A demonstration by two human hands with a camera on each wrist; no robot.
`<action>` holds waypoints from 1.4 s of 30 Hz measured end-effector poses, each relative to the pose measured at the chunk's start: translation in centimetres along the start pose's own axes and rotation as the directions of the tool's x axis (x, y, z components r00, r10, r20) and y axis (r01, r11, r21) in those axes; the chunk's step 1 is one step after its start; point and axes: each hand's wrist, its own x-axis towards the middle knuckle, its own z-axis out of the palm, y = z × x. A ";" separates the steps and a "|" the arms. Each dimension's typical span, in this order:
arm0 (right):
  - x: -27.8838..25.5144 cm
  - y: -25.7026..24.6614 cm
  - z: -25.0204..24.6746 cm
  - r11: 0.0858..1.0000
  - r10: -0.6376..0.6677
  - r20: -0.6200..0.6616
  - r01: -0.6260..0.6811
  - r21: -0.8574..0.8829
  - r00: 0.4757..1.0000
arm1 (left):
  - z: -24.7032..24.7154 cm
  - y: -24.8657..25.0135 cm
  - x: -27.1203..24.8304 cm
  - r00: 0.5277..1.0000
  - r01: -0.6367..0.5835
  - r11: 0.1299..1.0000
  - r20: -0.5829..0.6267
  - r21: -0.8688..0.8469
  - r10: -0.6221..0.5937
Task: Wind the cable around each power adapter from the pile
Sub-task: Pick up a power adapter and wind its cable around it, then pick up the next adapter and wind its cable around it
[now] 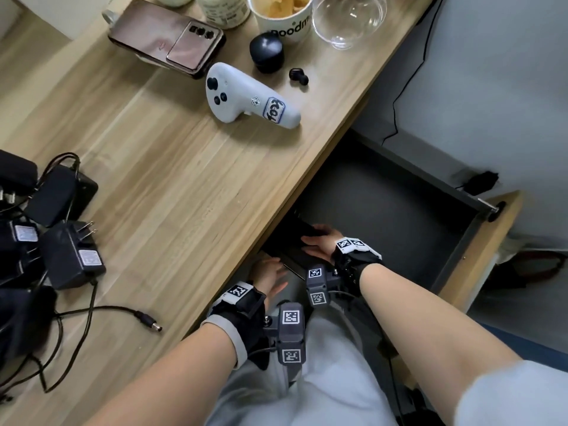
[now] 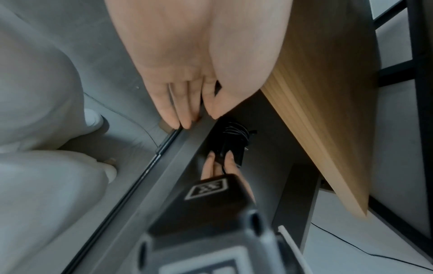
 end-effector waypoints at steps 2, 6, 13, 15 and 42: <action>-0.1 -0.2 0.6 0.999 0.028 0.057 -0.030 0.022 0.998 | -0.7 -0.4 0.0 1.000 0.002 1.000 0.011 0.011 -0.002; -1.3 -0.6 -0.4 0.995 0.076 0.078 -0.070 -0.069 0.994 | -0.8 -0.3 -0.8 0.999 0.032 0.999 0.032 0.043 -0.033; -6.4 -1.1 -4.9 0.977 0.091 -0.056 -0.100 -0.188 0.994 | 0.7 -0.4 -5.6 0.990 0.068 0.997 0.120 0.042 -0.072; -8.8 -1.4 -6.0 0.973 0.097 -0.079 -0.111 -0.200 0.992 | 1.9 0.3 -7.9 0.987 0.091 0.992 0.127 0.091 -0.103; -25.8 -14.4 21.6 0.620 -0.029 0.379 0.314 -0.719 0.925 | -19.4 13.4 -26.8 0.965 -0.252 0.952 -0.120 -0.173 0.233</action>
